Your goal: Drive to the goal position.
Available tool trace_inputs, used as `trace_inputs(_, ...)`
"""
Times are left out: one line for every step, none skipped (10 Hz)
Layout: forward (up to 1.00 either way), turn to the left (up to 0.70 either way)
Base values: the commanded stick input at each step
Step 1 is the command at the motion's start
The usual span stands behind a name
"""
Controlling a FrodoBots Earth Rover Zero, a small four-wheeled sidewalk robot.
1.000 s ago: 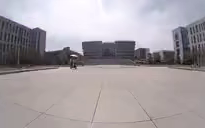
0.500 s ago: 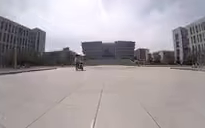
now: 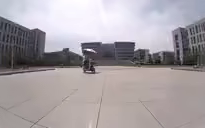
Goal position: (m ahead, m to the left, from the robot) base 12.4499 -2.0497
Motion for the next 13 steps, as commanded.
trace_inputs(1.00, 0.00)
trace_inputs(1.00, 0.00)
trace_inputs(1.00, 0.00)
trace_inputs(1.00, 0.00)
trace_inputs(1.00, 0.00)
trace_inputs(1.00, 0.00)
trace_inputs(1.00, 0.00)
trace_inputs(1.00, 0.00)
trace_inputs(1.00, 0.00)
trace_inputs(1.00, 0.00)
trace_inputs(1.00, 0.00)
trace_inputs(1.00, 0.00)
trace_inputs(1.00, 0.00)
